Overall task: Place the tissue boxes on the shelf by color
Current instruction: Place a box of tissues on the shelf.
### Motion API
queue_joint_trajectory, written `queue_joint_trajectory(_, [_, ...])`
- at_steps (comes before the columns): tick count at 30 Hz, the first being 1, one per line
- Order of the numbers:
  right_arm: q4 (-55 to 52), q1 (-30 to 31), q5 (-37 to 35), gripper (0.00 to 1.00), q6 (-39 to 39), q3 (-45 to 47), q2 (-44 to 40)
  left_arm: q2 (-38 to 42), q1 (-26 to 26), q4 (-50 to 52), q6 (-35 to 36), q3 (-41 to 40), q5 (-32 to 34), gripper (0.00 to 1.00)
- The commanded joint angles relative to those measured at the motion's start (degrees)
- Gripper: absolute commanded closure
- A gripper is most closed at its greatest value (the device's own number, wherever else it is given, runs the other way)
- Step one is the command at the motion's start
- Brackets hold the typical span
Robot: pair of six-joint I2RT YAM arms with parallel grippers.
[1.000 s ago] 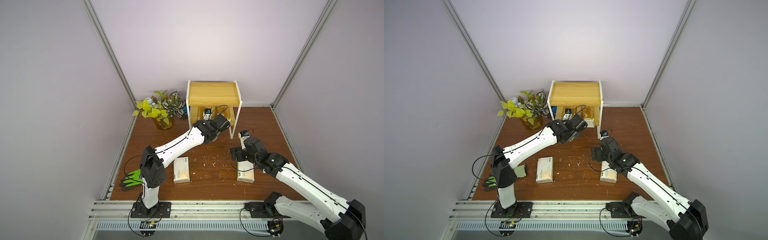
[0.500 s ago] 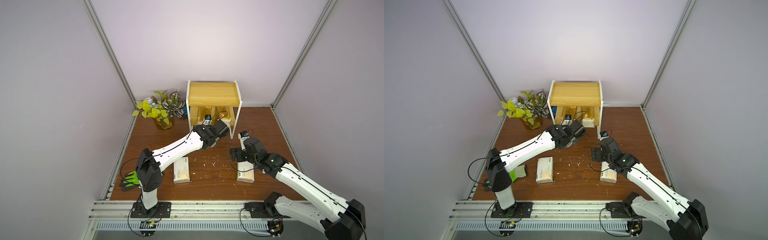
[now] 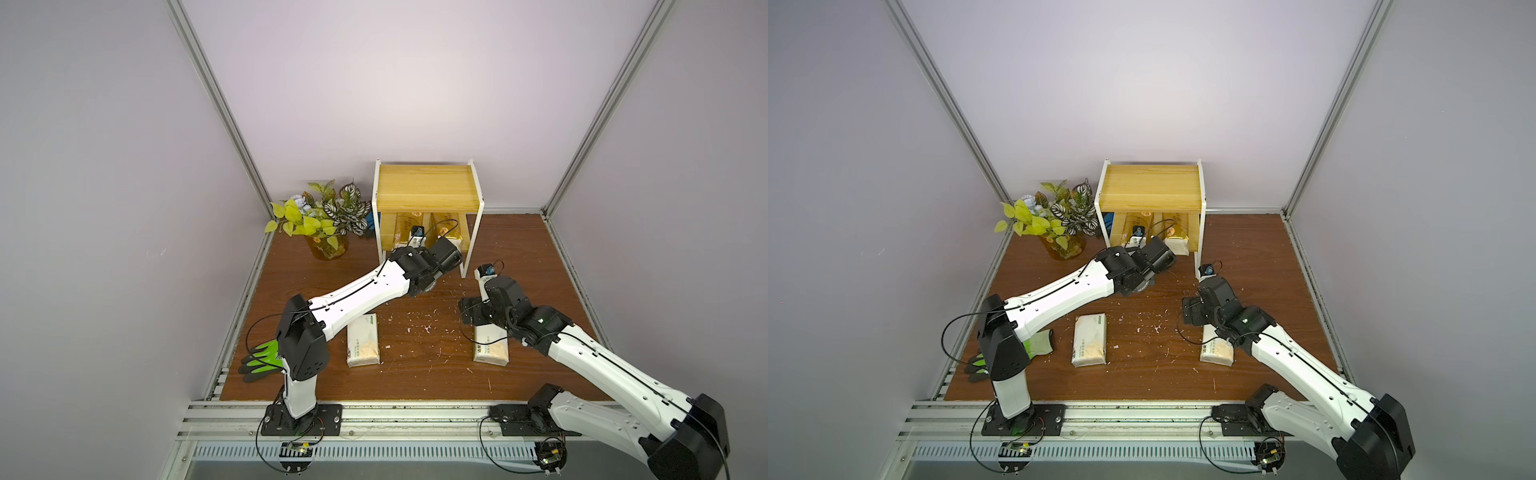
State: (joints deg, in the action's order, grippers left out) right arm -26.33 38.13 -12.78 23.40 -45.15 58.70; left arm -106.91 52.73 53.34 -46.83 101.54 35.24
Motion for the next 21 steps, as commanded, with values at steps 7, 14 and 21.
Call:
queue_joint_trajectory(7, [1.6,-0.3,0.1,0.08,0.6,-0.5,-1.0,-2.1,-1.9,0.8,2.1,2.7,2.0,0.99])
queue_joint_trajectory(14, [0.5,-0.3,-0.4,0.08,1.2,0.1,-2.8,-3.4,-3.3,0.7,3.9,4.1,2.2,0.99])
queue_joint_trajectory(21, [-0.2,-0.2,-1.0,0.08,1.3,0.1,-3.3,-6.8,-5.5,0.7,7.7,7.6,3.3,0.99])
